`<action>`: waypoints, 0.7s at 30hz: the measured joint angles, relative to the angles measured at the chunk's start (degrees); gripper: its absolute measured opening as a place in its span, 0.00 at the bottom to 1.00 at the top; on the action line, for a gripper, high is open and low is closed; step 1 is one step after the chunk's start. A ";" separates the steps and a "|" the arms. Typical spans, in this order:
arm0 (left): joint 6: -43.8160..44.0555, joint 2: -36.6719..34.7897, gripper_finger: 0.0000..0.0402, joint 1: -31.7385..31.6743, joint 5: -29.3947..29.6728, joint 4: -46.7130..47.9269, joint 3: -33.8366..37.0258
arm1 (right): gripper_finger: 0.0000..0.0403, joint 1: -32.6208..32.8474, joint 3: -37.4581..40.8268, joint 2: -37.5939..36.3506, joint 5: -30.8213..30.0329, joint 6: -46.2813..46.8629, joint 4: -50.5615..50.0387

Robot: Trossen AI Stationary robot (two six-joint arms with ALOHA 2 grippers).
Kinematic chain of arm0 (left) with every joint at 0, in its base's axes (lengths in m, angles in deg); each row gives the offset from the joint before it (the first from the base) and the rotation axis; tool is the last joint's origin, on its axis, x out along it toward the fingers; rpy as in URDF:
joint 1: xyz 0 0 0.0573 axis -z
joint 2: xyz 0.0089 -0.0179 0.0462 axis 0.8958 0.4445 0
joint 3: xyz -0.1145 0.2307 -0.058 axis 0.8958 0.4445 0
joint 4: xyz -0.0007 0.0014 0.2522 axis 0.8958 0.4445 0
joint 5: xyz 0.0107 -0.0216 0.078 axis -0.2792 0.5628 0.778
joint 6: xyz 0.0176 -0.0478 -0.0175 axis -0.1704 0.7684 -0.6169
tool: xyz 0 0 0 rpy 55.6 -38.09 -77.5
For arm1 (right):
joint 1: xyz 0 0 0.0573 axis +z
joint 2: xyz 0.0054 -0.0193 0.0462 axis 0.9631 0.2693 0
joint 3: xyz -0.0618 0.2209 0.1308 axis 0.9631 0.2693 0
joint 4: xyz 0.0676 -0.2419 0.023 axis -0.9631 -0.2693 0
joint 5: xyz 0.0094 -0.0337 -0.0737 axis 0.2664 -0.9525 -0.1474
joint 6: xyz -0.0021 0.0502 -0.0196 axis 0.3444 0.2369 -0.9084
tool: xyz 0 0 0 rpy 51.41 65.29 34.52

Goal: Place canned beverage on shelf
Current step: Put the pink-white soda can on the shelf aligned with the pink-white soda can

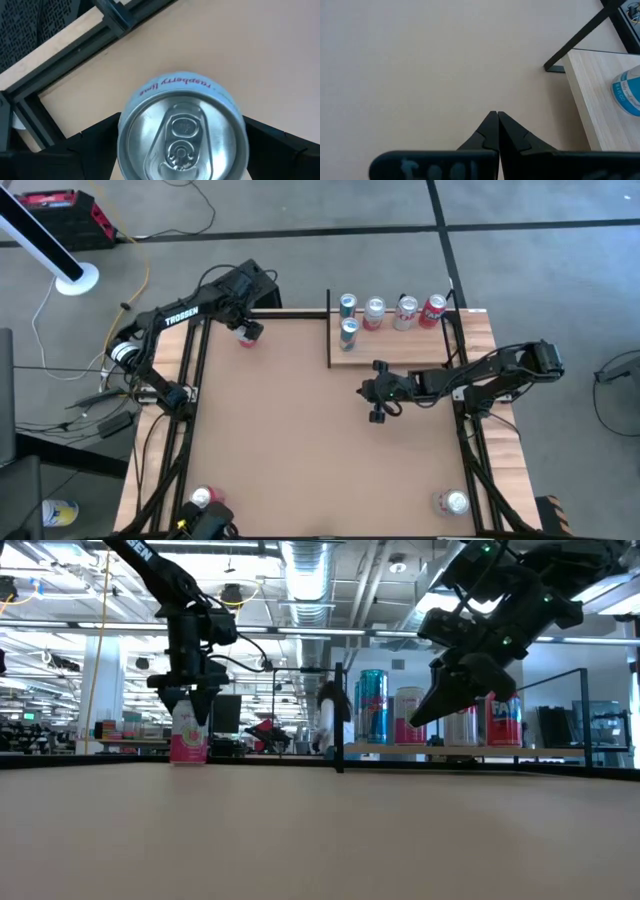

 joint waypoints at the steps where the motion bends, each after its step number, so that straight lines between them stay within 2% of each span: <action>1: -0.28 0.00 0.85 -0.06 0.19 -0.01 0.00 | 0.05 -0.02 0.00 0.00 0.00 0.00 0.00; 9: -0.91 0.00 0.84 0.06 0.02 -1.05 0.00 | 0.05 -0.04 0.00 -0.01 0.00 -0.01 -0.14; 16: -1.66 -0.02 0.70 0.22 0.04 -1.03 0.00 | 0.05 0.00 0.00 -1.94 0.00 1.72 -4.73; 21: -1.63 -0.08 0.69 0.85 -1.59 -0.36 0.00 | 0.05 1.70 0.02 -6.30 -0.31 4.73 -10.00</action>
